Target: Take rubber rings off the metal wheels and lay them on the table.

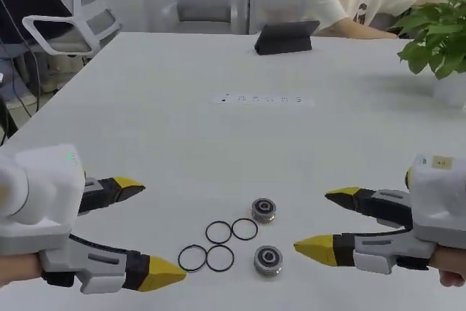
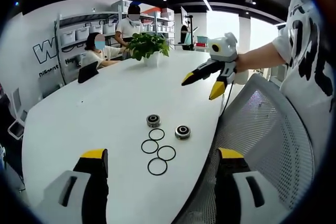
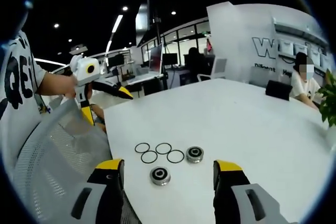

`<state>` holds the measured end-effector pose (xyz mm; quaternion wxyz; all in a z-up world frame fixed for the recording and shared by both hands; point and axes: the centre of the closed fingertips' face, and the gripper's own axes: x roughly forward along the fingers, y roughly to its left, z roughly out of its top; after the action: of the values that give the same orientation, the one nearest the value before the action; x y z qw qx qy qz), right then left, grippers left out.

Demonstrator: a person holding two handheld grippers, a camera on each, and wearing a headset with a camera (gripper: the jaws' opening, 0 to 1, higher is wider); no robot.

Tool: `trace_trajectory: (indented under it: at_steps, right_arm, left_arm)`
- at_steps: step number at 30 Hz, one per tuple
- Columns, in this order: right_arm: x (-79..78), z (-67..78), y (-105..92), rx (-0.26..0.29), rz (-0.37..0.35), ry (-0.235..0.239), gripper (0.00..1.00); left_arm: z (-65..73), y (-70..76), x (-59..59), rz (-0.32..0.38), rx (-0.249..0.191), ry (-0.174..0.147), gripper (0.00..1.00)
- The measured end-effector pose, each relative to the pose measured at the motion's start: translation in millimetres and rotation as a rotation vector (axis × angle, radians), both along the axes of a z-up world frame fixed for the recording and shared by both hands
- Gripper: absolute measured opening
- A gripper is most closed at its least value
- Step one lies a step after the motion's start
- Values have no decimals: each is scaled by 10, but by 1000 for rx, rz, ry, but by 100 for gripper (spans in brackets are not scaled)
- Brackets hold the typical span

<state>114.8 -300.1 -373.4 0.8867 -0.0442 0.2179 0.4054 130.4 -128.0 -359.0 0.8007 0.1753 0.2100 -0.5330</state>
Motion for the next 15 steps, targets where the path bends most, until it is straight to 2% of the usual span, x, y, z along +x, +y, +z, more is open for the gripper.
trace_trajectory:
  at_steps: [6, 15]
  right_arm:
    - [-84, -11, -101, -13, -13, -4, 71]
    - [-163, -16, -248, 2, -49, 2, 72]
  left_arm:
    - [-16, -59, -4, -2, -3, 2, 82]
    - [-48, -99, 7, -4, 2, 5, 82]
